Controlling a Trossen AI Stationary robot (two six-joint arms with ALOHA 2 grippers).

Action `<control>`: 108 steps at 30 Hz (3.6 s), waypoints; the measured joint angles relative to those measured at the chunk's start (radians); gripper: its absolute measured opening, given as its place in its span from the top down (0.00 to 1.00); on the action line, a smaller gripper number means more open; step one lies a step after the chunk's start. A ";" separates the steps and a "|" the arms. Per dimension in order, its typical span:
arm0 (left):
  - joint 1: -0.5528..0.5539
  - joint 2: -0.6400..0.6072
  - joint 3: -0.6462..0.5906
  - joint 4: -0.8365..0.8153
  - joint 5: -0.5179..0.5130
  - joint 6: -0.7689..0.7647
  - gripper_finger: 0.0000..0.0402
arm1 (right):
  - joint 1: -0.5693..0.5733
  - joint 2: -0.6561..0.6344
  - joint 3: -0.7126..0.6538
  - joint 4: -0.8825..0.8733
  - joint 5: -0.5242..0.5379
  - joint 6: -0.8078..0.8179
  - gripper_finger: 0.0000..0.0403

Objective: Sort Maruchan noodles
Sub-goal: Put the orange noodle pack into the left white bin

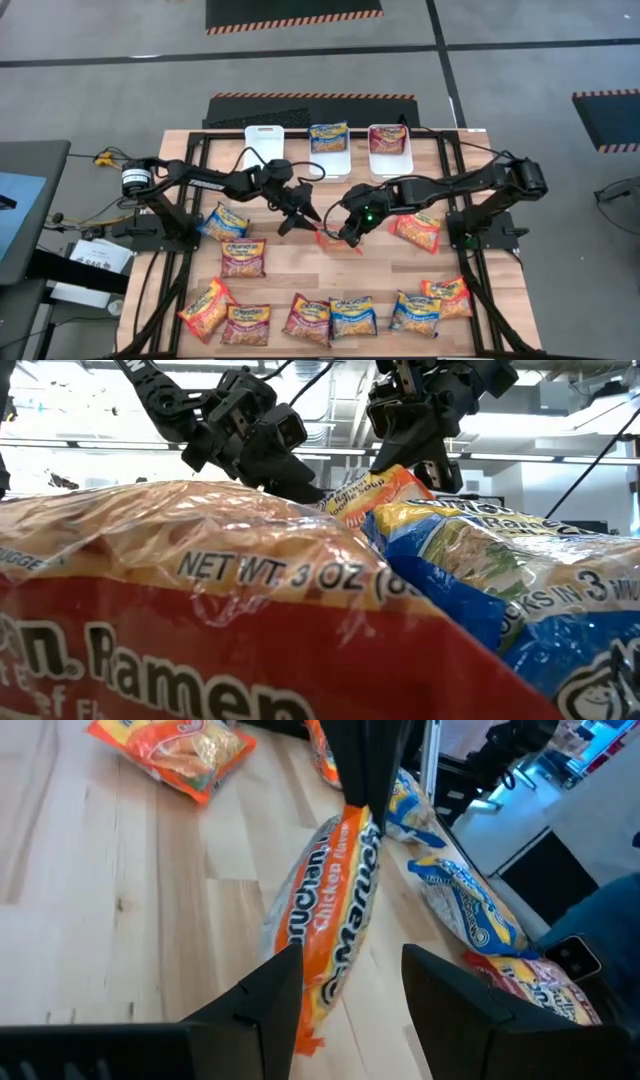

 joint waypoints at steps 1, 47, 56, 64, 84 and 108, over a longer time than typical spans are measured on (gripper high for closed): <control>0.000 0.000 0.000 -0.003 -0.002 -0.002 0.61 | 0.000 0.000 0.000 0.001 0.000 0.000 0.99; -0.058 0.000 -0.001 0.032 -0.003 -0.051 0.99 | -0.032 0.000 0.088 -0.003 0.000 -0.047 0.97; -0.056 0.000 -0.001 0.034 0.006 -0.113 1.00 | -0.032 0.000 0.088 0.020 -0.002 -0.051 0.75; -0.014 -0.075 -0.001 -0.113 0.013 -0.080 1.00 | -0.062 -0.061 0.088 0.052 -0.037 -0.054 0.57; 0.308 -0.521 -0.001 -0.549 -0.247 0.182 1.00 | -0.257 -0.352 0.088 0.055 -0.030 -0.315 0.51; 0.822 -0.515 0.116 -0.623 -0.185 0.502 1.00 | -0.413 -0.343 0.088 0.026 -0.029 -0.363 0.52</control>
